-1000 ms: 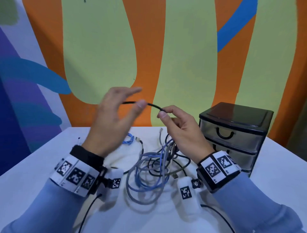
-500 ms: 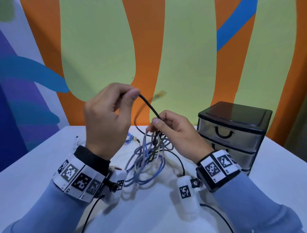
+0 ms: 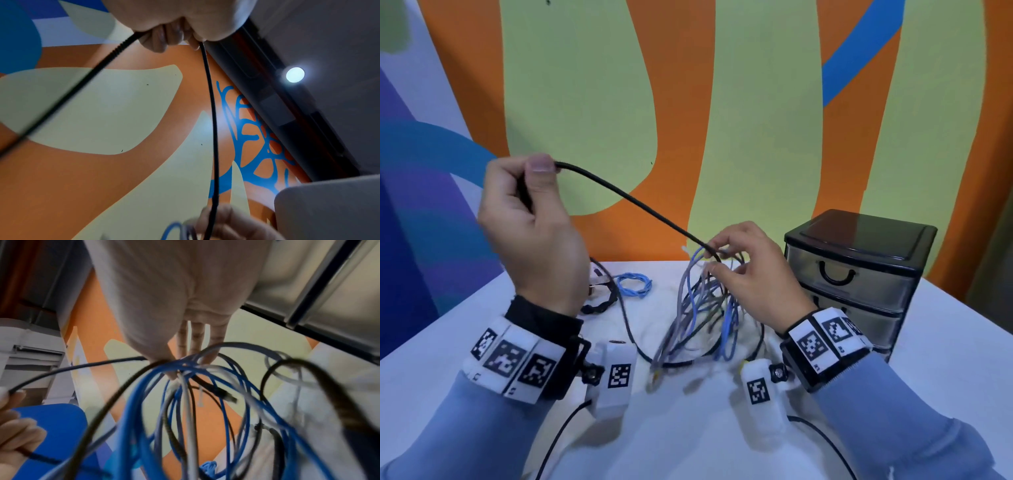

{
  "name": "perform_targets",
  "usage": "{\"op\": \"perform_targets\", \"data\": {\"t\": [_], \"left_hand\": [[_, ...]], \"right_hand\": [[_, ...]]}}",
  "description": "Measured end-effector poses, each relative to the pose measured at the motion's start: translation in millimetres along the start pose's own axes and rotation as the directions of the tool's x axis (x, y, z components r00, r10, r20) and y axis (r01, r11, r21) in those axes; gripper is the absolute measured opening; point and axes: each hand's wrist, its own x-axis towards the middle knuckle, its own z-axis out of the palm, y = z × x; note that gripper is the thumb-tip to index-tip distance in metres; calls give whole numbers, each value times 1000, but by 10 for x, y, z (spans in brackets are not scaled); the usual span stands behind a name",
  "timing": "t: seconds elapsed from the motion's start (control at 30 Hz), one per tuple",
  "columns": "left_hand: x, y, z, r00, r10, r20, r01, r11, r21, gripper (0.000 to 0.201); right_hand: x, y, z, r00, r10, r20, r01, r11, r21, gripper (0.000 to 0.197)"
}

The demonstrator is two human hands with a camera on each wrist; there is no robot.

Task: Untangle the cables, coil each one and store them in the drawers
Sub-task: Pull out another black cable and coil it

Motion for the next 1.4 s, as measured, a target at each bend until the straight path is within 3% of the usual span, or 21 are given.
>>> {"op": "perform_targets", "data": {"t": [0.2,0.33,0.43,0.57,0.63,0.73,0.8,0.87,1.0,1.07,1.1,1.2,1.3,1.33,1.4], "left_hand": [[12,-160,21,989,-92,119,102,992,-78,22],[97,-295,-49,983,-184,17,185,978,-100,24],[105,-376,-71,960,-276,51,280,954,-108,25],[27,-365,-19,952,-231,200,252,964,-85,24],[-8,-325,9,925,-224,307,269,957,-112,23],[-63,-251,38,861,-187,473,287,946,-148,23],[-110,-184,62,831,-136,539,262,951,-165,21],[-150,-139,78,833,-87,547,208,964,-163,18],[-202,-196,61,824,-74,561,107,994,-26,20],[-220,-252,56,768,-103,632,66,994,82,21],[-234,-262,58,710,-125,693,36,989,141,22],[-314,-229,78,460,-183,869,-64,969,238,28],[-396,-48,92,276,-172,946,-41,981,191,24],[-409,4,92,240,-144,960,-27,988,155,21],[-413,79,84,213,-103,972,-6,994,107,21]], "right_hand": [[23,28,10,982,34,-186,-36,999,-7,23],[29,-69,-18,966,108,-235,-56,974,218,14],[36,-147,-27,979,168,-117,-95,879,467,19],[-6,-330,-85,969,188,163,-246,632,735,24],[-24,-396,-118,940,172,296,-341,546,765,36],[-34,-472,-120,890,155,430,-445,508,738,48],[-40,-521,-76,869,130,478,-476,482,735,42],[-46,-569,-47,869,114,482,-478,449,755,36],[50,-664,-109,888,81,453,-456,296,840,41],[158,-682,-152,917,87,388,-396,285,873,40],[220,-685,-161,933,102,346,-360,303,882,40],[373,-668,-123,959,190,209,-263,337,904,46],[431,-603,-34,967,240,80,-165,358,919,43],[438,-569,2,970,238,40,-135,397,908,41],[430,-510,68,972,234,-16,-117,545,830,38]]}}
